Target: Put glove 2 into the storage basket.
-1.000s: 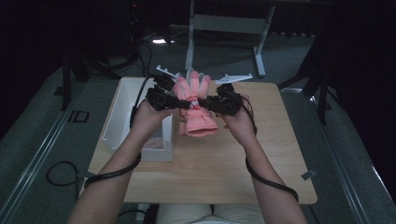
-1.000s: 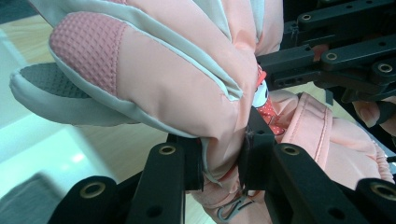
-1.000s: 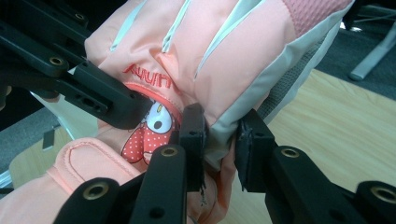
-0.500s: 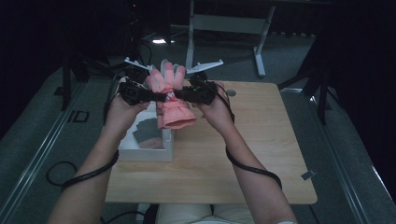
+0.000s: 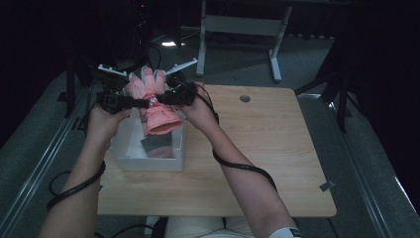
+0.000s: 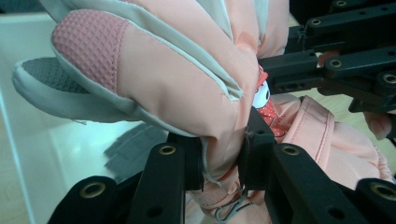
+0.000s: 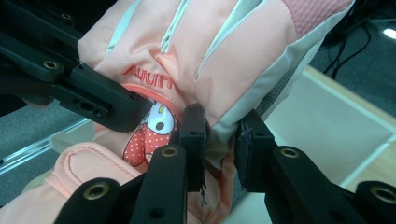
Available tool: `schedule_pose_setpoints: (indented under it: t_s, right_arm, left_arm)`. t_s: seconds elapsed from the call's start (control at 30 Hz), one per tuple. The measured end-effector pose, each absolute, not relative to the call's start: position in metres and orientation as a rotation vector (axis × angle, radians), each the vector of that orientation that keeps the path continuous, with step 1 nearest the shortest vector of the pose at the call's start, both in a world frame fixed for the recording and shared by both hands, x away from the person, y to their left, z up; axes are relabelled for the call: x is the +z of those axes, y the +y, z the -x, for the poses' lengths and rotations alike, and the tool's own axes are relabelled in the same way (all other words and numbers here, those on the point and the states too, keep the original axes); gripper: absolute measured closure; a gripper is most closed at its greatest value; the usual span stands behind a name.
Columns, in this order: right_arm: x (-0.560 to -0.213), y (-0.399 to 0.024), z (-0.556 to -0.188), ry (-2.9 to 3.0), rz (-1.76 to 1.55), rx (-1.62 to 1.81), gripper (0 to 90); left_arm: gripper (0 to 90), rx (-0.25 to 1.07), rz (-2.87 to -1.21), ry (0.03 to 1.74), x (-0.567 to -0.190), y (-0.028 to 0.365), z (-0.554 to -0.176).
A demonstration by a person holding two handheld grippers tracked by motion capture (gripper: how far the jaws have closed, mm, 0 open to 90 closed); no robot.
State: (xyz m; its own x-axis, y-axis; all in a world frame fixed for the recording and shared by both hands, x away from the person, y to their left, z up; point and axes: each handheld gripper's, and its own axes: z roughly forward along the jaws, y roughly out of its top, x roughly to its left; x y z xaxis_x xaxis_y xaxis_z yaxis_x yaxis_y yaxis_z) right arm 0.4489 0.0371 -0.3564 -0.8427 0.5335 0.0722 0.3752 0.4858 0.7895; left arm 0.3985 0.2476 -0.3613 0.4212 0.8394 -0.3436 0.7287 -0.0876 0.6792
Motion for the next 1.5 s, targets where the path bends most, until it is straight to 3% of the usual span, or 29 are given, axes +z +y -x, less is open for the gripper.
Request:
schedule_pose_setpoints:
  t_s: [0.5,0.9,1.33,1.5]
  right_arm:
    - [-0.430,0.048,-0.471,2.632,-0.902,1.125,75.4]
    - [-0.441,0.066,-0.462,2.687,-0.823,0.932,76.7]
    - [-0.448,0.077,-0.465,2.752,-0.845,0.773,73.9]
    - [-0.451,0.084,-0.467,2.758,-0.845,0.672,68.7]
  left_arm:
    - [74.2,0.048,-1.813,1.461,-0.438,0.248,-0.421]
    - [74.0,0.145,-1.846,1.560,-0.453,0.236,-0.406]
    - [73.5,0.154,-1.841,1.599,-0.471,0.232,-0.405]
    - [62.6,0.189,-1.831,1.632,-0.475,0.231,-0.406]
